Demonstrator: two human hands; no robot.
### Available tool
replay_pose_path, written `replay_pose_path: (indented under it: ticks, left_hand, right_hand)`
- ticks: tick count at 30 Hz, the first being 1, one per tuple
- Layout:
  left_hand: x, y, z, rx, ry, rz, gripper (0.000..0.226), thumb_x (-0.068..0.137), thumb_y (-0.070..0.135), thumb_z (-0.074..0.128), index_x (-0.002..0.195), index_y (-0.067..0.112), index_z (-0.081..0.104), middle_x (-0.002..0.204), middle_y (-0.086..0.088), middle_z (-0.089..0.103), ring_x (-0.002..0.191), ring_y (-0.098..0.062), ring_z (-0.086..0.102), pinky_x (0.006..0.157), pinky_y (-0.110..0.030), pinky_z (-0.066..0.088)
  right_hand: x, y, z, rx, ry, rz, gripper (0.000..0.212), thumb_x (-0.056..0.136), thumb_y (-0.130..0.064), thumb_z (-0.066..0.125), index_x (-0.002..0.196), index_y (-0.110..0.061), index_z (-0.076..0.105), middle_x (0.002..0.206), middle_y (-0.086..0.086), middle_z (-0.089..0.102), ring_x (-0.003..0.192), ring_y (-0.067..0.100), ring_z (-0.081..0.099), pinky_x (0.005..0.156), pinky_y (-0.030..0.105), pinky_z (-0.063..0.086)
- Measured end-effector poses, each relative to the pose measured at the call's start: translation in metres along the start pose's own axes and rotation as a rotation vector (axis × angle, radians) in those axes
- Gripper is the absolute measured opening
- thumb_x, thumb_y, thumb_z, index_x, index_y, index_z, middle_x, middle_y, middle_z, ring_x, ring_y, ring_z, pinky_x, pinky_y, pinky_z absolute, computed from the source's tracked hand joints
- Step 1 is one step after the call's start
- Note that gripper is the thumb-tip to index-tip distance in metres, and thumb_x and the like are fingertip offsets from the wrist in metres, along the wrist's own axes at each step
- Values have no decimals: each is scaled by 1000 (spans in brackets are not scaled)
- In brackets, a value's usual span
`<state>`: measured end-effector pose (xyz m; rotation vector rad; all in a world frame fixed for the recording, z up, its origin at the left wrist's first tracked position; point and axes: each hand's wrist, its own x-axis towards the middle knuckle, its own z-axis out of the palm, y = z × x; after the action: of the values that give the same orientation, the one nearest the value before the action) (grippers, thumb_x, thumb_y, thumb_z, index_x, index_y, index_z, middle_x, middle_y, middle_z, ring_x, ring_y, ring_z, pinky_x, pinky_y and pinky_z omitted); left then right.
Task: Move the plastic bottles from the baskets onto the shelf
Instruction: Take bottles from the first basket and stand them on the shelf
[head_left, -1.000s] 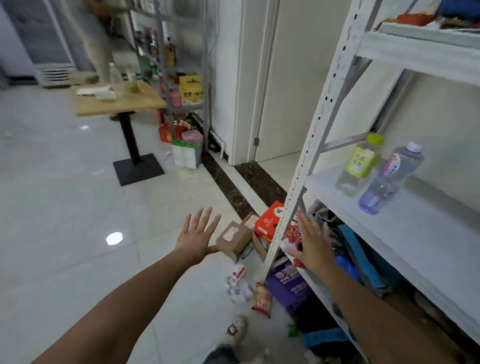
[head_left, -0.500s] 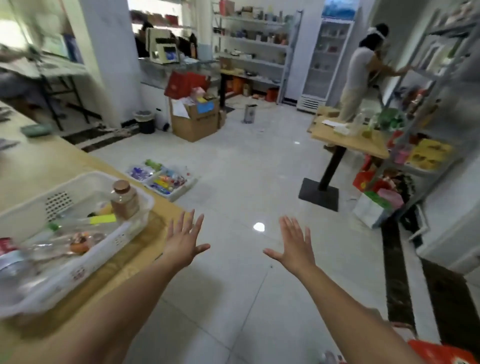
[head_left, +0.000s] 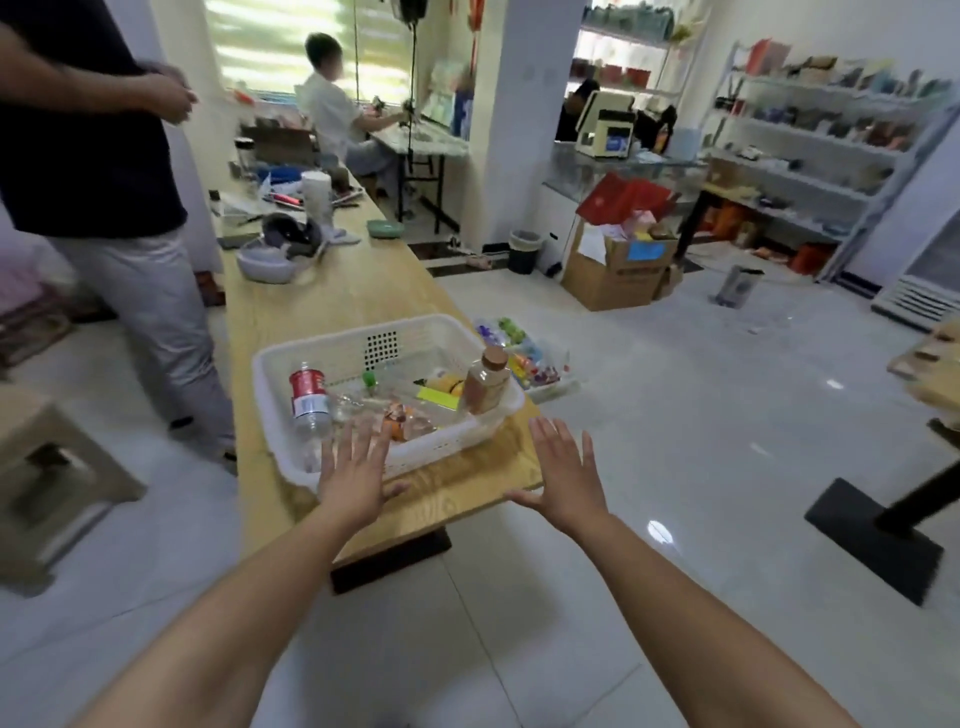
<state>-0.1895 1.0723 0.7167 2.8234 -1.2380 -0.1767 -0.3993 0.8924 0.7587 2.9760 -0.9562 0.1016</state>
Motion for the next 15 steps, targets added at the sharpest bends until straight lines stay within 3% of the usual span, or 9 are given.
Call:
replay_pose_path:
  ticks: [5, 15]
  left_hand:
    - [11, -40, -1, -49, -8, -122, 85, 93, 64, 33, 153, 23, -11, 159, -8, -22, 146, -31, -19, 115, -51, -12]
    - [75, -72, -10, -55, -13, -165, 89, 91, 68, 33, 152, 24, -14, 158, -8, -24, 145, -31, -21, 115, -51, -10]
  right_hand:
    - [41, -26, 0, -20, -21, -69, 102, 81, -72, 45, 152, -17, -5, 161, -2, -6, 147, 18, -10, 117, 48, -7]
    - [112, -20, 11, 131, -30, 53, 111, 78, -71, 52, 152, -14, -8, 160, 0, -8, 147, 16, -9, 116, 47, -5]
